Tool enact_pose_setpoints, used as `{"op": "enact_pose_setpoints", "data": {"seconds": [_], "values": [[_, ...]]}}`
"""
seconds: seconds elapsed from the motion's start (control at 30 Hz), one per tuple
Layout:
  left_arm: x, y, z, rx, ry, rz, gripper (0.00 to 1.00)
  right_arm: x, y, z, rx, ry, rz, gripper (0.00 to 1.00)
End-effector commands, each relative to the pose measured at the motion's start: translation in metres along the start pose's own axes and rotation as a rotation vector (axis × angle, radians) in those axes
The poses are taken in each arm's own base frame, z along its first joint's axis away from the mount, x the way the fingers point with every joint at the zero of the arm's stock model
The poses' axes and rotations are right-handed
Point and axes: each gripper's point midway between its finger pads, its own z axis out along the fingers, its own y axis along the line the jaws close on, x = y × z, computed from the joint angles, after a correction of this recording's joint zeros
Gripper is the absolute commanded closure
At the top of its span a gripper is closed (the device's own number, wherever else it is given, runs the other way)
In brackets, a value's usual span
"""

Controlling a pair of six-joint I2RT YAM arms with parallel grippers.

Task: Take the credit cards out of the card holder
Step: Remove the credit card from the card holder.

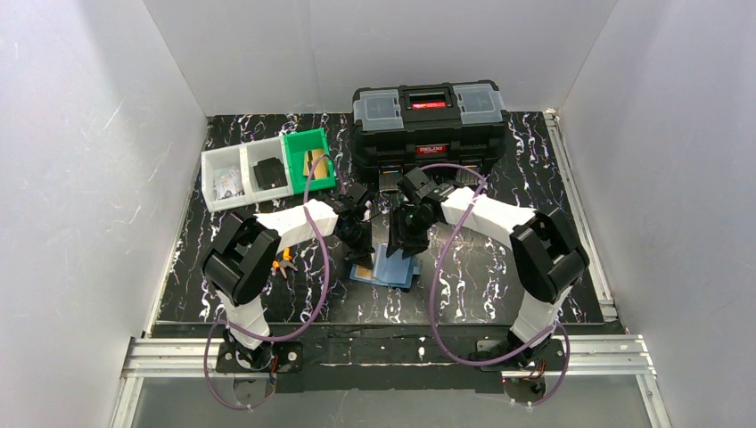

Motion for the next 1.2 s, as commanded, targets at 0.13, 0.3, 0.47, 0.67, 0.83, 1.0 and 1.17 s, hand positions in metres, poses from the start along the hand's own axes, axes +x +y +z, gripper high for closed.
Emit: {"op": "enact_pose_setpoints", "data": {"seconds": [0.13, 0.3, 0.47, 0.67, 0.83, 1.0, 1.17], "values": [[-0.009, -0.024, -0.018, 0.096, -0.053, 0.045, 1.00, 0.011, -0.047, -0.031, 0.211, -0.086, 0.004, 0.40], [-0.005, -0.043, -0.018, 0.136, -0.038, 0.079, 1.00, 0.024, -0.073, -0.002, 0.191, -0.015, 0.090, 0.35], [-0.002, -0.057, -0.015, 0.162, -0.026, 0.087, 1.00, 0.005, -0.062, 0.019, 0.070, -0.012, 0.095, 0.59], [-0.003, -0.065, -0.014, 0.178, -0.025, 0.091, 1.00, -0.012, -0.055, 0.026, 0.051, -0.018, 0.052, 0.64], [-0.002, -0.067, -0.010, 0.180, -0.012, 0.093, 1.00, -0.023, -0.053, 0.030, 0.039, -0.022, 0.031, 0.64], [-0.002, -0.063, -0.004, 0.164, -0.006, 0.079, 1.00, -0.029, -0.053, 0.026, 0.039, -0.029, 0.031, 0.64], [-0.002, -0.060, 0.006, 0.136, 0.007, 0.040, 1.00, -0.037, -0.049, 0.010, 0.038, -0.064, 0.022, 0.61]]}}
